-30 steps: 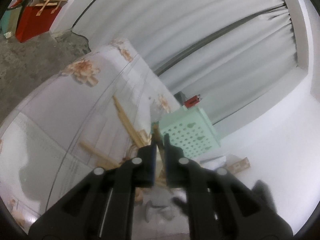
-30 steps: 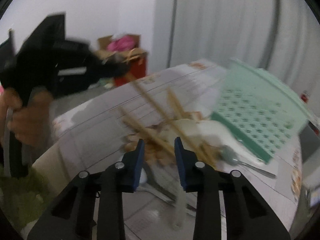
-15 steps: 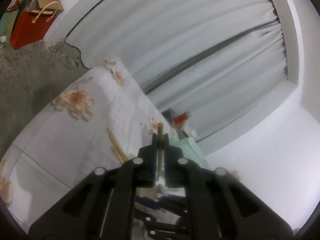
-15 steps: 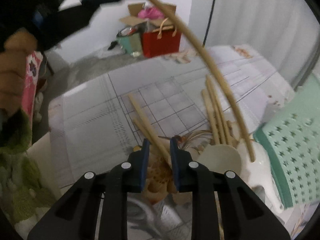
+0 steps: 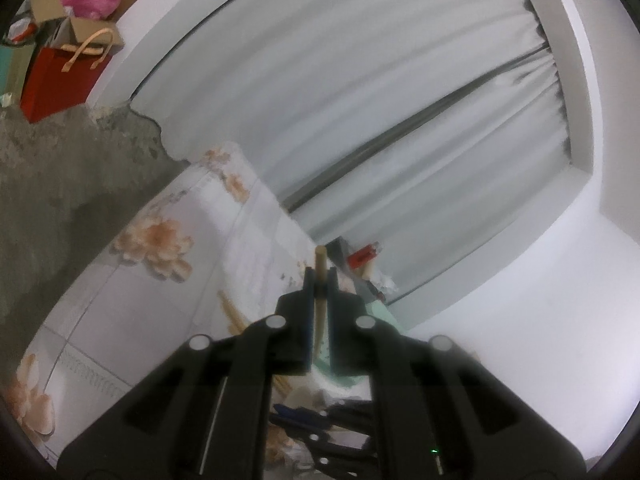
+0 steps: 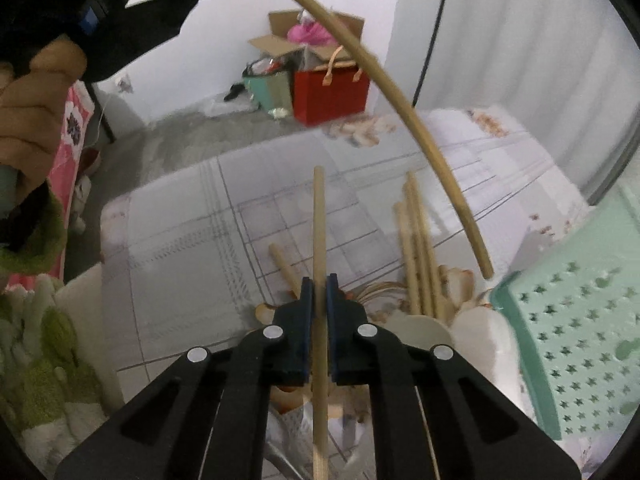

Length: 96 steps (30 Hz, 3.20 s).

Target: Organize utensils

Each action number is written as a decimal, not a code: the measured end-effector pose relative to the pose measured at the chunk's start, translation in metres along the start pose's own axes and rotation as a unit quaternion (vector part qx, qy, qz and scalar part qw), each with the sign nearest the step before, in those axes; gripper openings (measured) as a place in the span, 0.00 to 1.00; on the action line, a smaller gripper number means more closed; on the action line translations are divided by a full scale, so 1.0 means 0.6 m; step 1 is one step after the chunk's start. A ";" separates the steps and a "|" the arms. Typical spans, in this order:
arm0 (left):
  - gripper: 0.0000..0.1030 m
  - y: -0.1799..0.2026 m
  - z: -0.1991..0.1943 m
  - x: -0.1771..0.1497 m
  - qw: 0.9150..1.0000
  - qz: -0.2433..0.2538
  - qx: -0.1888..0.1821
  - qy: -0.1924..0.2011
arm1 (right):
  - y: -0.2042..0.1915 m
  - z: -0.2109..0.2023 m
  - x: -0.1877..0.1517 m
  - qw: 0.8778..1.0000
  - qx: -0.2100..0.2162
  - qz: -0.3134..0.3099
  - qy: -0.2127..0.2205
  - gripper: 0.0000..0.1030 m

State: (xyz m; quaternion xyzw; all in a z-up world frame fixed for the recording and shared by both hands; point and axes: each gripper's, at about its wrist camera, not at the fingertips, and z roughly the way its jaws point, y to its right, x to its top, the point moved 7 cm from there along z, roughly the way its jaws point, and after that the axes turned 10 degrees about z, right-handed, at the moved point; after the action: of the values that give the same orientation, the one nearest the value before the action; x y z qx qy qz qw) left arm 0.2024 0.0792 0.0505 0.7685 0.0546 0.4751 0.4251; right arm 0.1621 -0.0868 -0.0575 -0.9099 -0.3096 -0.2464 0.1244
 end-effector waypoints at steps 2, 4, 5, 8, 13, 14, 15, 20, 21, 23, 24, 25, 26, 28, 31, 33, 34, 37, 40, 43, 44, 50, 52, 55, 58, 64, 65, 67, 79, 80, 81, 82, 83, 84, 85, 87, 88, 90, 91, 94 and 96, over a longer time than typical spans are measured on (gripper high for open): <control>0.04 0.016 -0.005 0.014 1.000 0.007 -0.006 0.011 | 0.004 -0.023 0.003 1.000 -0.009 0.004 0.021 0.07; 0.04 0.035 -0.008 0.031 1.000 0.017 -0.013 0.023 | 0.007 -0.055 0.004 0.998 -0.022 0.013 0.049 0.07; 0.04 0.043 -0.009 0.039 0.999 0.022 -0.016 0.028 | 0.010 -0.066 0.005 0.998 -0.028 0.017 0.059 0.07; 0.04 0.083 -0.003 0.077 0.998 0.045 -0.032 0.043 | 0.019 -0.116 -0.001 0.994 -0.044 0.033 0.098 0.07; 0.04 0.161 0.023 0.117 0.992 0.097 -0.052 0.057 | 0.052 -0.205 -0.015 0.981 -0.063 0.082 0.164 0.07; 0.04 0.179 0.034 0.120 0.991 0.113 -0.053 0.052 | 0.064 -0.229 -0.021 0.976 -0.069 0.097 0.180 0.07; 0.04 0.190 0.045 0.120 0.990 0.125 -0.051 0.044 | 0.074 -0.246 -0.024 0.973 -0.074 0.108 0.192 0.07; 0.04 0.232 0.108 0.114 0.984 0.179 -0.024 -0.008 | 0.142 -0.344 -0.033 0.945 -0.091 0.172 0.263 0.07; 0.04 0.239 0.121 0.111 0.982 0.188 -0.020 -0.014 | 0.159 -0.369 -0.035 0.936 -0.089 0.187 0.284 0.07; 0.04 0.249 0.142 0.106 0.978 0.206 -0.010 -0.023 | 0.183 -0.406 -0.040 0.923 -0.086 0.204 0.314 0.07; 0.04 0.253 0.155 0.100 0.976 0.218 -0.002 -0.027 | 0.195 -0.425 -0.041 0.915 -0.083 0.214 0.333 0.07; 0.04 0.256 0.166 0.093 0.973 0.230 0.008 -0.032 | 0.207 -0.441 -0.042 0.907 -0.082 0.222 0.348 0.07; 0.04 0.258 0.176 0.086 0.969 0.245 0.019 -0.037 | 0.216 -0.452 -0.045 0.903 -0.081 0.226 0.356 0.07; 0.04 0.261 0.191 0.075 0.962 0.267 0.035 -0.041 | 0.237 -0.471 -0.042 0.892 -0.081 0.234 0.378 0.07; 0.04 0.270 0.214 0.058 0.950 0.305 0.058 -0.044 | 0.262 -0.482 -0.027 0.880 -0.082 0.242 0.401 0.07; 0.04 0.268 0.235 0.042 0.944 0.318 0.065 -0.053 | 0.288 -0.490 -0.015 0.870 -0.073 0.254 0.417 0.07; 0.04 0.265 0.247 0.032 0.943 0.319 0.066 -0.062 | 0.303 -0.494 -0.008 0.863 -0.068 0.261 0.427 0.07; 0.04 0.256 0.276 0.007 0.941 0.322 0.067 -0.083 | 0.336 -0.505 0.007 0.848 -0.064 0.271 0.451 0.07; 0.04 0.248 0.297 -0.020 0.939 0.321 0.064 -0.104 | 0.365 -0.503 0.028 0.836 -0.057 0.277 0.470 0.07; 0.04 0.235 0.303 -0.031 0.939 0.318 0.066 -0.111 | 0.383 -0.486 0.046 0.832 -0.058 0.278 0.477 0.07; 0.08 0.233 0.301 -0.033 0.940 0.316 0.064 -0.113 | 0.389 -0.478 0.052 0.832 -0.058 0.278 0.477 0.07; 0.27 0.223 0.262 -0.034 0.947 0.303 0.055 -0.095 | 0.425 -0.411 0.074 0.835 -0.087 0.282 0.464 0.07; 0.28 0.217 0.248 -0.036 0.948 0.300 0.053 -0.092 | 0.441 -0.389 0.079 0.836 -0.091 0.289 0.457 0.07; 0.29 0.204 0.228 -0.040 0.952 0.288 0.049 -0.090 | 0.454 -0.361 0.084 0.840 -0.108 0.289 0.447 0.07; 0.29 0.191 0.210 -0.039 0.955 0.279 0.049 -0.086 | 0.461 -0.338 0.082 0.845 -0.116 0.291 0.434 0.07; 0.31 0.163 0.183 -0.044 0.958 0.268 0.057 -0.087 | 0.458 -0.320 0.071 0.852 -0.131 0.289 0.418 0.07; 0.32 0.160 0.180 -0.044 0.958 0.266 0.058 -0.087 | 0.457 -0.320 0.069 0.852 -0.136 0.287 0.417 0.07; 0.32 0.153 0.174 -0.047 0.959 0.260 0.063 -0.090 | 0.456 -0.317 0.064 0.855 -0.145 0.282 0.411 0.07; 0.32 0.144 0.163 -0.045 0.963 0.246 0.067 -0.087 | 0.420 -0.316 0.014 0.857 -0.184 0.267 0.400 0.07; 0.32 0.142 0.160 -0.045 0.963 0.245 0.068 -0.087 | 0.410 -0.317 0.003 0.858 -0.191 0.263 0.397 0.07; 0.32 0.141 0.158 -0.045 0.963 0.244 0.070 -0.087 | 0.403 -0.317 -0.005 0.858 -0.194 0.261 0.397 0.07; 0.32 0.139 0.156 -0.045 0.963 0.243 0.072 -0.087 | 0.396 -0.316 -0.014 0.860 -0.198 0.260 0.392 0.07; 0.32 0.135 0.152 -0.045 0.964 0.241 0.076 -0.087 | 0.390 -0.314 -0.022 0.863 -0.201 0.260 0.384 0.07; 0.32 0.132 0.150 -0.045 0.964 0.240 0.078 -0.087 | 0.383 -0.311 -0.034 0.865 -0.206 0.260 0.376 0.07; 0.32 0.128 0.146 -0.046 0.964 0.238 0.081 -0.088 | 0.377 -0.308 -0.044 0.868 -0.208 0.260 0.369 0.08; 0.34 0.120 0.138 -0.049 0.964 0.236 0.087 -0.090 | 0.366 -0.302 -0.063 0.874 -0.214 0.262 0.349 0.08; 0.35 0.115 0.134 -0.050 0.963 0.235 0.091 -0.091 | 0.361 -0.300 -0.073 0.876 -0.216 0.264 0.342 0.09; 0.35 0.106 0.126 -0.053 0.963 0.233 0.097 -0.093 | 0.352 -0.300 -0.090 0.877 -0.216 0.270 0.335 0.14; 0.35 0.100 0.121 -0.055 0.963 0.230 0.102 -0.094 | 0.349 -0.302 -0.096 0.876 -0.216 0.273 0.332 0.14; 0.35 0.086 0.109 -0.058 0.964 0.223 0.111 -0.097 | 0.341 -0.307 -0.112 0.875 -0.215 0.283 0.328 0.14; 0.35 0.078 0.100 -0.059 0.964 0.218 0.115 -0.098 | 0.337 -0.314 -0.118 0.872 -0.211 0.293 0.330 0.14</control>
State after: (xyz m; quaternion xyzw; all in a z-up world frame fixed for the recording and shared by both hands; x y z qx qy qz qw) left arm 0.2148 -0.0039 0.0483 0.8483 -0.1020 0.4691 0.2233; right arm 0.1699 -0.3512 0.0502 -0.8294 0.0899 -0.5438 0.0906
